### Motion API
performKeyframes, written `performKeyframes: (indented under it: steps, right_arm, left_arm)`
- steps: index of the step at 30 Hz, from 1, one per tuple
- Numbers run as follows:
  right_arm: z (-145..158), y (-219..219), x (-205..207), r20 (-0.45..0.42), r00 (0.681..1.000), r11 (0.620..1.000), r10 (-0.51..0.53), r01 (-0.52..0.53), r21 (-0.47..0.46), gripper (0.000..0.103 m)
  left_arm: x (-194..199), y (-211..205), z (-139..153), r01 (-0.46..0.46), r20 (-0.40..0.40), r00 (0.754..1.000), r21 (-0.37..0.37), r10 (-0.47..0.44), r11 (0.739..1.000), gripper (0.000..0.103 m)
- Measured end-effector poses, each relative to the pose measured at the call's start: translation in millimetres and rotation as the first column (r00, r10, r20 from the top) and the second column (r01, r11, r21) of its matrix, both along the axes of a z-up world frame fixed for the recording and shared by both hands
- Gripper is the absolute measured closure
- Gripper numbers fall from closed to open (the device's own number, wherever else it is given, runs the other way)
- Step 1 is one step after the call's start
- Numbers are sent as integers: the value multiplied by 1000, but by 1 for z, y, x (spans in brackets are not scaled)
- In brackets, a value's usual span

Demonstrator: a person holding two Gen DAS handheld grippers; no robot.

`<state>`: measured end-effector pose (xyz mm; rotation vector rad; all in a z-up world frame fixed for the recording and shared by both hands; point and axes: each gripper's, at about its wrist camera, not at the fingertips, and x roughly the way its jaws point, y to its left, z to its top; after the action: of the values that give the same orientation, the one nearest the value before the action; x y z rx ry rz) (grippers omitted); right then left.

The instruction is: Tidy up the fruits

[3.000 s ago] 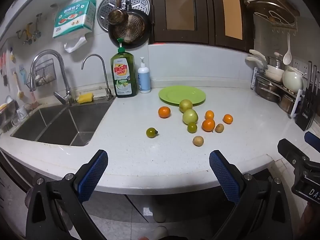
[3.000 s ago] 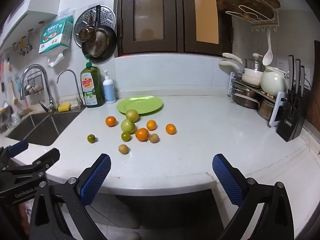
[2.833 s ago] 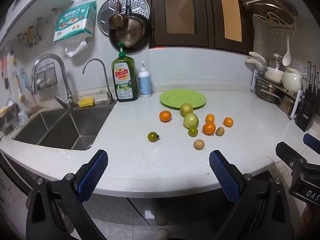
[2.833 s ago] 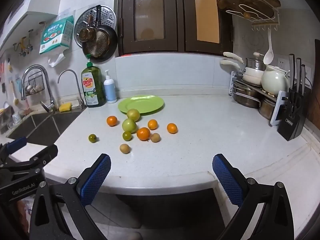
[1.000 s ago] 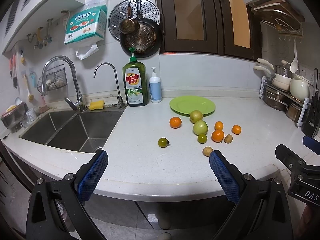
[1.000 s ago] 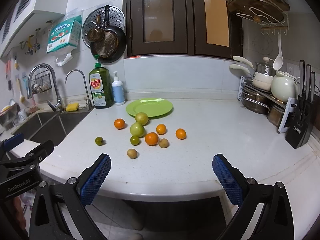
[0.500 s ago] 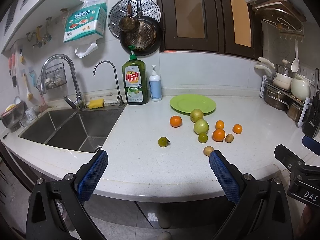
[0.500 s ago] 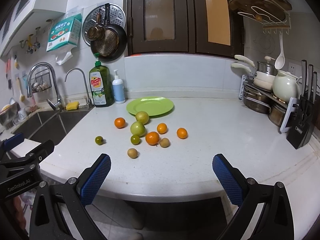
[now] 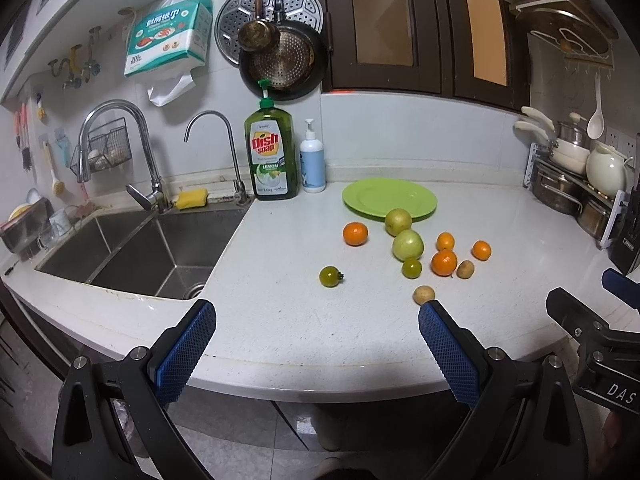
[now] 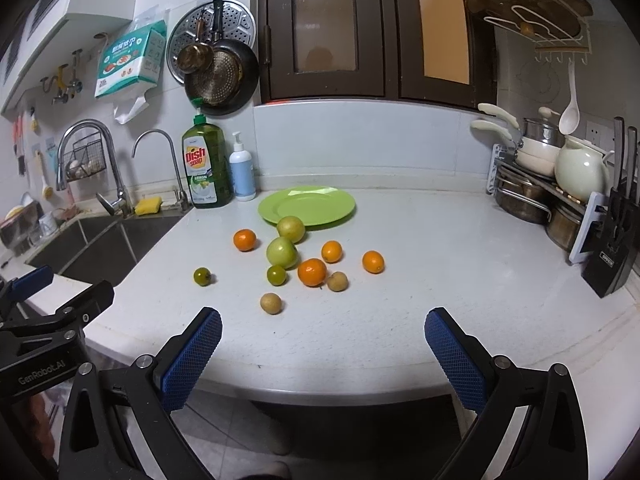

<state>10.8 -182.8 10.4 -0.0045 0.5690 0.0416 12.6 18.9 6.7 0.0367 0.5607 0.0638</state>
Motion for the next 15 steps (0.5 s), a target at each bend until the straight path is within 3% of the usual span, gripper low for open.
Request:
performKeyframes:
  steps: [5,10,15]
  right_arm:
    - [-8,11,11,-25,1000,1000,17,-17,-3,0]
    - [-17,29,34,-39,999,1000,1,-1,-21,0]
    - [-32,55,64,-86,996,999,-4,1,-36,2]
  left_arm:
    - [13,8,-7,15,-13,1000,3,-15,1000,0]
    - [45,18,-14,93,-7,996,38,-93,995,0]
    - [84,31,-23,187,-39,982,89,-185,978,10]
